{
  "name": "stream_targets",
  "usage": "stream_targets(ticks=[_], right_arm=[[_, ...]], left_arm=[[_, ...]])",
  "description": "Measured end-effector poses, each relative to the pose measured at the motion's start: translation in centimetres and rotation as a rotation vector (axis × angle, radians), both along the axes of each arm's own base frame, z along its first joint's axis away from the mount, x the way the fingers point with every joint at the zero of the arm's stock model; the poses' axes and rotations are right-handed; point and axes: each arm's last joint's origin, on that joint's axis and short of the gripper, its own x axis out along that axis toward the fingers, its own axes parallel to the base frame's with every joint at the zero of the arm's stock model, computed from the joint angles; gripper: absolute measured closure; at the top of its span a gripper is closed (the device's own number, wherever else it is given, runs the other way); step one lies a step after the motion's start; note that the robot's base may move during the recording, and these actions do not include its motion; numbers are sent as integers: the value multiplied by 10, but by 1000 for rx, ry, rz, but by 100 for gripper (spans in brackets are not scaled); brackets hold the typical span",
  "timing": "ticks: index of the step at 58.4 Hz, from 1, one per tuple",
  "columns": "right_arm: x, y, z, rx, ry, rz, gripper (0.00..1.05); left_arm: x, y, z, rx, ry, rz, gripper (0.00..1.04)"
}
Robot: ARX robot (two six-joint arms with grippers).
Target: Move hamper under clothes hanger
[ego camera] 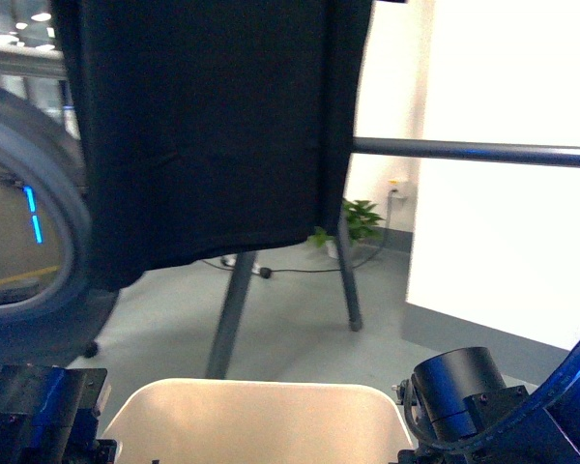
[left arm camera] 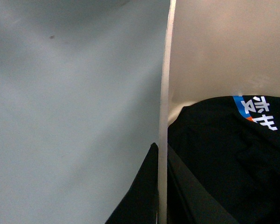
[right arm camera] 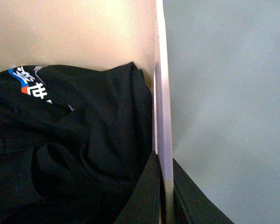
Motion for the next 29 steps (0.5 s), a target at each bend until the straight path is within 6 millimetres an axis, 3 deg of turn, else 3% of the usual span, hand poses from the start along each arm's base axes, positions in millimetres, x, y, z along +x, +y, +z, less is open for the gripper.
stream_targets(ticks=[29], right_arm=[[0, 0, -1, -1, 1, -1, 102]], left_arm=[[0, 0, 0, 0, 0, 0, 101]])
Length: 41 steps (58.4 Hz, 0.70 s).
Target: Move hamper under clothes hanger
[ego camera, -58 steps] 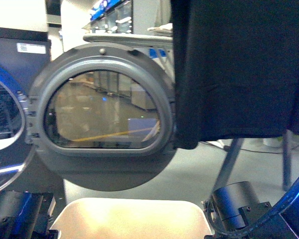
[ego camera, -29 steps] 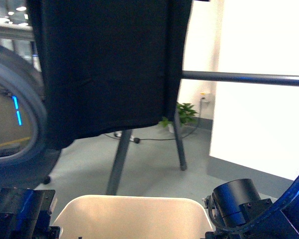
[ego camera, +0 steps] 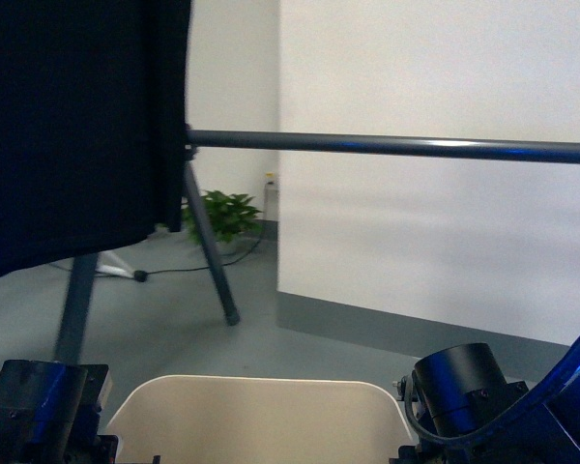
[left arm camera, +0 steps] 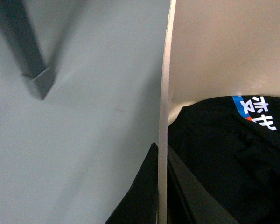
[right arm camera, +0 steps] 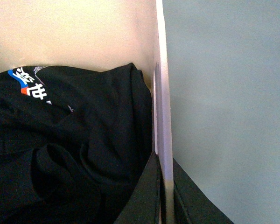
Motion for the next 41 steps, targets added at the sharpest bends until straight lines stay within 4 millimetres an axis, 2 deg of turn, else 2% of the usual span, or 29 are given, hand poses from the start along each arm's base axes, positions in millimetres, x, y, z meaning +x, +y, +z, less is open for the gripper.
stream_targets(ticks=[19, 33, 41], right_arm=[[0, 1, 0, 3, 2, 4, 102], [2, -13, 0, -15, -2, -44, 102], [1, -7, 0, -1, 2, -17, 102]], left_arm=[[1, 0, 0, 3, -2, 3, 100], [0, -14, 1, -19, -2, -56, 101], [1, -9, 1, -4, -3, -26, 101]])
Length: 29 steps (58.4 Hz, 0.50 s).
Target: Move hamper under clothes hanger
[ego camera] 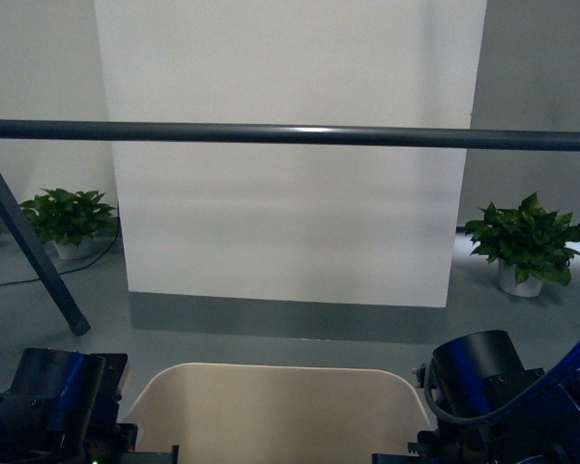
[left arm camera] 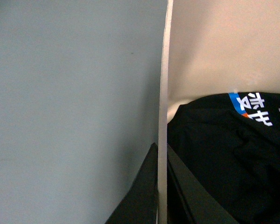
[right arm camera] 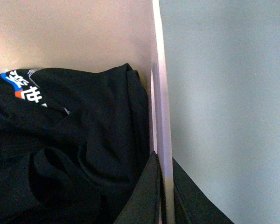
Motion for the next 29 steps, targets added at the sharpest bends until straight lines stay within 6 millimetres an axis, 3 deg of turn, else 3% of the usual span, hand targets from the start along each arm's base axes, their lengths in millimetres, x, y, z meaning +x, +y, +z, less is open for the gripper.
stream_targets(ticks=[11, 29], right_arm=[[-3, 11, 0, 7, 2, 33, 102], [-2, 6, 0, 0, 0, 16, 102]], left_arm=[[0, 13, 0, 6, 0, 37, 101], [0, 9, 0, 3, 1, 25, 101]])
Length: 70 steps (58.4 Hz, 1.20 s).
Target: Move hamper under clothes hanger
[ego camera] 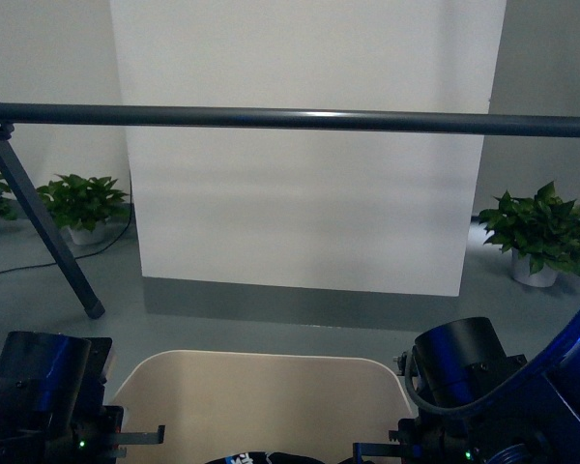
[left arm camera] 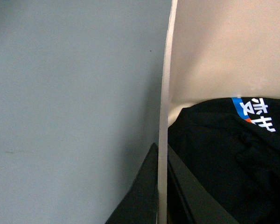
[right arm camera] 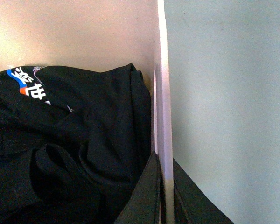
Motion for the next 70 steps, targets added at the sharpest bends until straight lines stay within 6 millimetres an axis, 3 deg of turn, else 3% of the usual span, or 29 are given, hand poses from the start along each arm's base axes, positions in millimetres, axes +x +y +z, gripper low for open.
stream_targets(ticks=[13, 27, 41, 63, 70], right_arm=[[0, 0, 0, 0, 0, -1, 102], [8, 9, -3, 22, 131, -185, 102], [20, 23, -15, 21, 133, -210, 102], [21, 31, -23, 25, 131, -210, 102], [21, 32, -23, 36, 123, -212, 99]], left_arm=[[0, 0, 0, 0, 0, -1, 101], [3, 1, -3, -71, 241, -69, 100], [7, -3, -7, -83, 234, -75, 100], [8, -5, -15, -83, 260, -77, 100], [6, -6, -26, -93, 297, -82, 79]])
